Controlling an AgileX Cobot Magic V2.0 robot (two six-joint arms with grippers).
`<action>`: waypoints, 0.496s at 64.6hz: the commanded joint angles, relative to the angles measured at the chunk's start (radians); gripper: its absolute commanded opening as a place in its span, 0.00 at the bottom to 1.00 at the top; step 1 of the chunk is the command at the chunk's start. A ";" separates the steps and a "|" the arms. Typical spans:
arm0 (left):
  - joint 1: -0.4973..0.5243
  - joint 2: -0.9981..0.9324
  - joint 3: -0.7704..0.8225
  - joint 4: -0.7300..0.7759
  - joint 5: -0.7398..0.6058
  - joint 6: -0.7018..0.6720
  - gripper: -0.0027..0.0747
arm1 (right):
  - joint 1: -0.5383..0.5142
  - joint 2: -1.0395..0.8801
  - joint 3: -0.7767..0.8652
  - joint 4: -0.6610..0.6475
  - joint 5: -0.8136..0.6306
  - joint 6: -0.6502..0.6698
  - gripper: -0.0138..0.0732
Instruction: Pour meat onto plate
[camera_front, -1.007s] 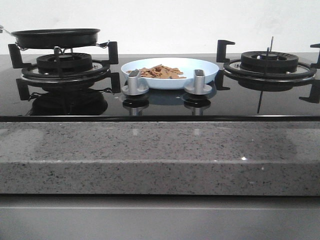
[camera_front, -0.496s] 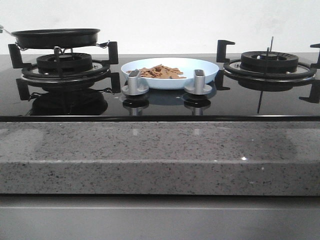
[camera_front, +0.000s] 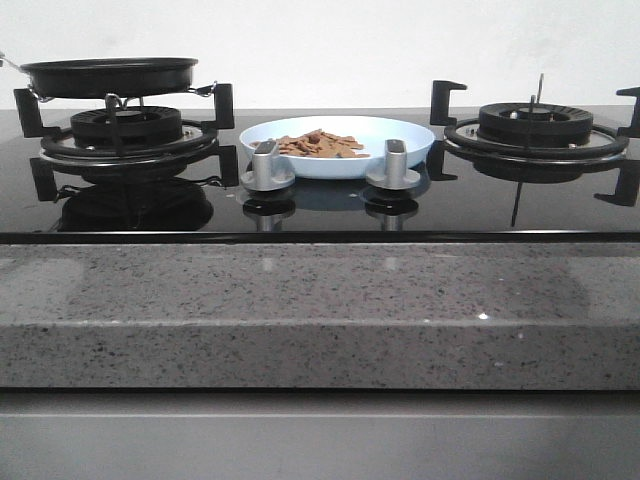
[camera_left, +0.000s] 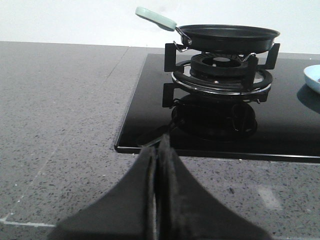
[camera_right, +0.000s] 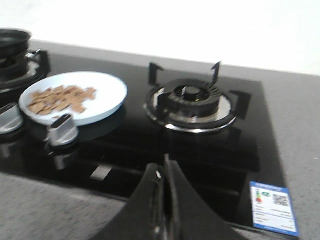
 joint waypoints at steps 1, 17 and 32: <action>0.001 -0.016 0.006 -0.011 -0.091 0.000 0.01 | -0.022 -0.026 0.076 -0.017 -0.227 0.012 0.09; 0.001 -0.016 0.006 -0.011 -0.091 0.000 0.01 | -0.040 -0.222 0.329 -0.017 -0.292 0.086 0.09; 0.001 -0.016 0.006 -0.011 -0.091 0.000 0.01 | -0.040 -0.248 0.366 -0.017 -0.272 0.086 0.09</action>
